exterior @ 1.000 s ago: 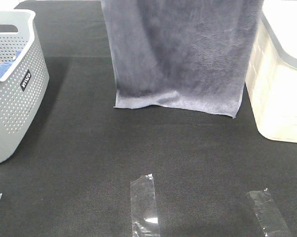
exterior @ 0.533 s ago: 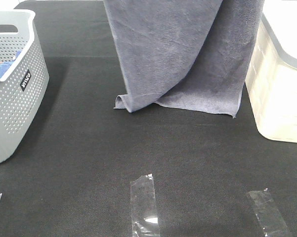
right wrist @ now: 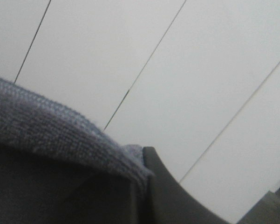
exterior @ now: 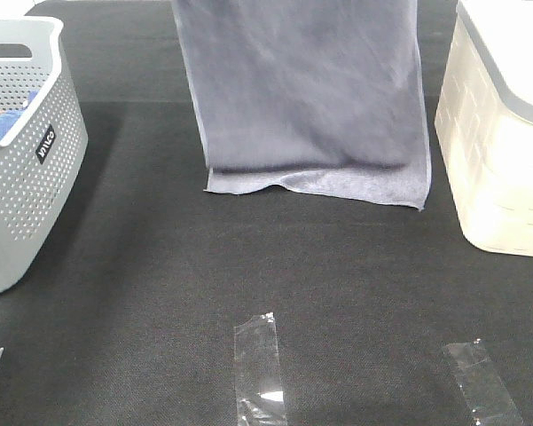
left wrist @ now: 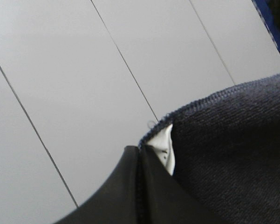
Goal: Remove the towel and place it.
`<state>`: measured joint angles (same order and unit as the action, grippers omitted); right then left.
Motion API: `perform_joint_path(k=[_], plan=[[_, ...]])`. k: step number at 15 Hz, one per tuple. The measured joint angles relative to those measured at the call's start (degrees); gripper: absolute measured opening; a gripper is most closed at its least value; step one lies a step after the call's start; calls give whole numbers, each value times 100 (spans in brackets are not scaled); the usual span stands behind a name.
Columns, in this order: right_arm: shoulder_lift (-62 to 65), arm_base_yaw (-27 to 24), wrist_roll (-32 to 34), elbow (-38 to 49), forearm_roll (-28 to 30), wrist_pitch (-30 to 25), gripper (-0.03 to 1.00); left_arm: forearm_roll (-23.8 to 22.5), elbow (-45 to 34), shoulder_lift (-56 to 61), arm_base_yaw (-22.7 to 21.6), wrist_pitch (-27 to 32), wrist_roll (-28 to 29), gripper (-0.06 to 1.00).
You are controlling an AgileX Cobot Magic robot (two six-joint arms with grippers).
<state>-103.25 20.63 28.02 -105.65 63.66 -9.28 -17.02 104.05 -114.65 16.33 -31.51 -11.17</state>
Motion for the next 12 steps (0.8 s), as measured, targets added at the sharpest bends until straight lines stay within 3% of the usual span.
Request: perform_joint_path(k=[2, 6, 8, 10, 12], plan=[[-241, -309, 573, -430, 418, 819, 0, 52, 132, -172, -160, -1209, 0, 0], [-338, -407, 699, -1272, 550, 1404, 0, 57, 928, -172, -201, -1438, 0, 0], [-344, -407, 699, -1169, 567, 1295, 0, 46, 1003, -155, -201, -1008, 11, 0], [-350, -401, 699, -848, 476, 1106, 0, 34, 1003, -252, -189, -160, 17, 0], [-350, -361, 699, -315, 6, 710, 0, 34, 1003, -413, -155, 819, 29, 0]])
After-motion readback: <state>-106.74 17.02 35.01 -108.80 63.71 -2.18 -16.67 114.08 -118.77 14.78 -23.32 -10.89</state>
